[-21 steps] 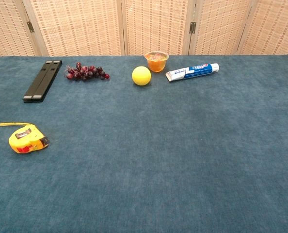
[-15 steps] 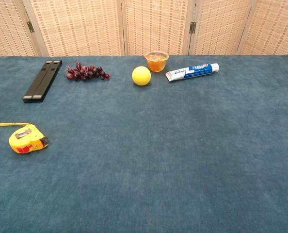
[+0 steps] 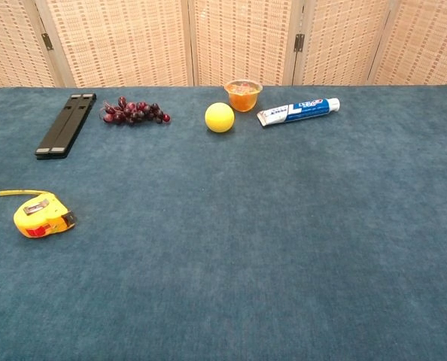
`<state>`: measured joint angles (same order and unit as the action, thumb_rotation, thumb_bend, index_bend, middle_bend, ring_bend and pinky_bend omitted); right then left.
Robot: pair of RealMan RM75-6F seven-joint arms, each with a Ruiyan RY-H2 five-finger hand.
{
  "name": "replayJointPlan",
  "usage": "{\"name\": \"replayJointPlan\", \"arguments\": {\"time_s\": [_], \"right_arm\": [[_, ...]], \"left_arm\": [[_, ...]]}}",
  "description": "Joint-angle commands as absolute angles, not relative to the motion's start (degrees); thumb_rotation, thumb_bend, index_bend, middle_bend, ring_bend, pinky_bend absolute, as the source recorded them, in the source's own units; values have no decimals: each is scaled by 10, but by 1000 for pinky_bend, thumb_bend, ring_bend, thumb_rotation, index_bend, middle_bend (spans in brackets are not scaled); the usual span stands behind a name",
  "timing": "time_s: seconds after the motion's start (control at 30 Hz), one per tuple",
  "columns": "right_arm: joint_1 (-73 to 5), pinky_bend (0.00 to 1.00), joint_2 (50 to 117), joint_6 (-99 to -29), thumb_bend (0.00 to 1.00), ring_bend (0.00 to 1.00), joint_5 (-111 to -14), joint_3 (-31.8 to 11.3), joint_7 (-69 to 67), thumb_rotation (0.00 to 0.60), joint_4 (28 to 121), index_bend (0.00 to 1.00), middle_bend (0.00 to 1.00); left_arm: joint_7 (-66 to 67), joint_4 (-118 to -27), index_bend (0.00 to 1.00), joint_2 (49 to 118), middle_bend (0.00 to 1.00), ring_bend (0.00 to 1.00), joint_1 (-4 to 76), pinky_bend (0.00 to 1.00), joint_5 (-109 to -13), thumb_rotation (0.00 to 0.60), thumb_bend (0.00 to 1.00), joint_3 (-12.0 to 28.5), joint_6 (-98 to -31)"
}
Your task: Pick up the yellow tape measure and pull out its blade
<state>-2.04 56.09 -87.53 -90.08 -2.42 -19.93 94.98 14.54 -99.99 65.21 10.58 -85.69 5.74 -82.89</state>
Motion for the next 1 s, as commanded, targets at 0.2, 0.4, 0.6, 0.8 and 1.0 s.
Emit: {"name": "replayJointPlan", "arguments": {"time_s": [0.2, 0.4, 0.6, 0.8, 1.0], "right_arm": [[-21, 113, 559, -877, 312, 136, -906, -22, -198, 600, 954, 214, 151], [-20, 113, 558, -879, 312, 138, -905, -22, -197, 600, 956, 214, 151], [-20, 113, 557, -877, 312, 137, -905, -21, -193, 600, 960, 214, 151], [-21, 113, 554, -878, 312, 138, -905, -22, -190, 600, 966, 214, 151], [-15, 112, 550, -886, 313, 139, -905, -20, -189, 600, 969, 214, 151]], "left_arm": [[109, -950, 188, 661, 143, 105, 171, 14, -899, 600, 400, 34, -728], [114, -915, 134, 690, 142, 98, 195, 14, -907, 600, 400, 21, -688], [133, -877, 26, 732, 76, 44, 207, 10, -899, 600, 393, 11, -665], [157, -839, 0, 775, 13, 0, 217, 0, -889, 600, 389, 11, -655], [163, -787, 0, 808, 0, 0, 229, 0, -883, 600, 388, 9, -640]]}}
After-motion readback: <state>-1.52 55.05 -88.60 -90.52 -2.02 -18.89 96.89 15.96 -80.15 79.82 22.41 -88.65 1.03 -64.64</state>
